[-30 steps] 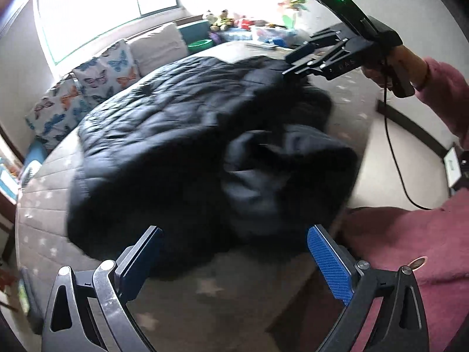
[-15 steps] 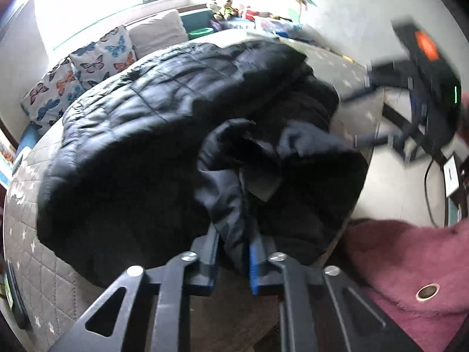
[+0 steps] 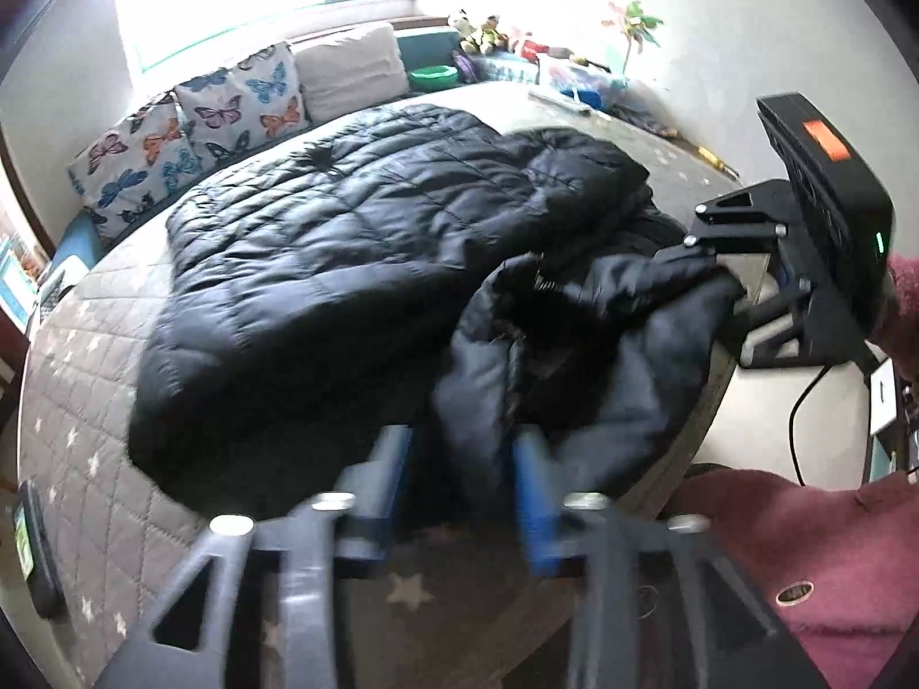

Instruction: Fold large clothes

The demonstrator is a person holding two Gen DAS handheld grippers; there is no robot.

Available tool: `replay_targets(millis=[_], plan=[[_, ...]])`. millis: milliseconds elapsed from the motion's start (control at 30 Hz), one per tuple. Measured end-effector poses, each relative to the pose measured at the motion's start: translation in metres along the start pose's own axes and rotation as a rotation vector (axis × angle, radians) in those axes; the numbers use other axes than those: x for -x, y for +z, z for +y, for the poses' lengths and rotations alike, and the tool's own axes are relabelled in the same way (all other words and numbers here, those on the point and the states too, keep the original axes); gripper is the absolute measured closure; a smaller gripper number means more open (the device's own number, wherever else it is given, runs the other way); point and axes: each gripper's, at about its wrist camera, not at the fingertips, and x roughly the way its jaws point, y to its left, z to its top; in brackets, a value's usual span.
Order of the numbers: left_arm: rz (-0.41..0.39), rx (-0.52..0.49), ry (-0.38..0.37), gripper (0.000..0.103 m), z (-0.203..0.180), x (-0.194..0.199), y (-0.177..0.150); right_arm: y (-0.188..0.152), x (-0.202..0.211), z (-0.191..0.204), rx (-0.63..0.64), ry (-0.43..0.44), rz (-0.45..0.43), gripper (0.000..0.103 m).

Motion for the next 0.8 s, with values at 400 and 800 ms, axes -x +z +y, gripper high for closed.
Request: replay_targets(millis=[400, 800], plan=[[-0.091, -0.085, 0.18, 0.009, 0.0, 0.019, -0.042, 0.03, 0.034, -0.035, -0.188, 0.052, -0.088, 0.083], [-0.149, -0.205, 0.419, 0.065, -0.019, -0.027, -0.039, 0.032, 0.04, -0.031, -0.169, 0.008, -0.112, 0.085]])
